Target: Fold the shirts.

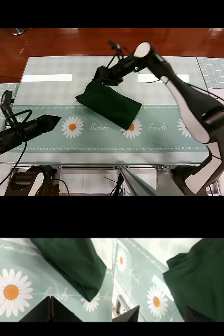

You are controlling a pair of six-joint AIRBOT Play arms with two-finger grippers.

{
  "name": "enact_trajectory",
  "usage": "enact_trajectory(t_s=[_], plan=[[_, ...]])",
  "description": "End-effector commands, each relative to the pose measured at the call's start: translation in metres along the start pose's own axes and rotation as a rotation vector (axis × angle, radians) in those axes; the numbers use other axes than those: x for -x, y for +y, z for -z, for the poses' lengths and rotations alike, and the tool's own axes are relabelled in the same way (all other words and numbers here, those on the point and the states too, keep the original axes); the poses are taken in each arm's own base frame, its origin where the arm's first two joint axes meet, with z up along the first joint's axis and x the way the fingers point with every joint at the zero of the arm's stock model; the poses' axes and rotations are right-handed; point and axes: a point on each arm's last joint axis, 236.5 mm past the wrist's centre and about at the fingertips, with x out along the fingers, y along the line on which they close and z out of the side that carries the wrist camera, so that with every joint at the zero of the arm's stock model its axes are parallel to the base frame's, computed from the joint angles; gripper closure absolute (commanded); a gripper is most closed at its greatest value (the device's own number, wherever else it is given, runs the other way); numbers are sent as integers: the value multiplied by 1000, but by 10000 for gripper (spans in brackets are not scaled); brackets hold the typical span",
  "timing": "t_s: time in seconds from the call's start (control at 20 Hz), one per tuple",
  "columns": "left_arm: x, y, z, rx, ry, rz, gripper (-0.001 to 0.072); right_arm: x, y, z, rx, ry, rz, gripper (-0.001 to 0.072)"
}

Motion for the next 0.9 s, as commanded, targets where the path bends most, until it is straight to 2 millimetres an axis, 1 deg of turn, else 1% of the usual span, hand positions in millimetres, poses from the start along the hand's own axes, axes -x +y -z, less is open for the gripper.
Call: enact_trajectory(t_s=[0.0, 0.05, 0.1, 0.15, 0.2, 0.25, 0.3, 0.35, 0.4, 0.45, 0.5, 0.55, 0.6, 0.65, 0.7, 0.8, 0.85], plan=[[-12, 10, -3, 40, -16, -9, 670, 97, -13, 15, 31, 40, 61, 78], [-12, 10, -3, 41, -16, -10, 670, 139, -28, 21, 53, 20, 163, 78], [-13, 10, -3, 41, -18, -10, 670, 188, -49, 29, 62, -18, 321, 78], [-13, 10, -3, 41, -18, -10, 670, 232, -69, 39, 46, -73, 476, 78], [-13, 10, -3, 41, -18, -10, 670, 273, -85, 50, -9, -173, 597, 78], [-13, 10, -3, 42, -17, -10, 670, 298, -94, 64, -57, -274, 650, 78], [-13, 10, -3, 42, -17, -10, 670, 311, -102, 81, -93, -372, 674, 78], [-13, 10, -3, 42, -17, -11, 670, 312, -113, 102, -150, -449, 681, 78], [-13, 10, -3, 42, -17, -11, 670, 300, -125, 127, -232, -507, 668, 78], [-13, 10, -3, 42, -17, -11, 670, 275, -138, 154, -321, -538, 627, 78], [-13, 10, -3, 42, -17, -11, 670, 241, -148, 178, -409, -540, 550, 78], [-13, 10, -3, 42, -18, -11, 670, 207, -152, 195, -491, -525, 456, 79], [-13, 10, -4, 43, -19, -10, 670, 173, -153, 208, -569, -509, 357, 79], [-13, 10, -4, 42, -21, -11, 670, 149, -151, 212, -603, -503, 288, 79], [-13, 10, -5, 43, -22, -10, 670, 129, -149, 214, -607, -482, 249, 79], [-13, 10, -5, 43, -24, -10, 670, 98, -147, 216, -584, -386, 236, 79], [-13, 10, -5, 43, -24, -10, 670, 86, -149, 214, -569, -340, 237, 79]])
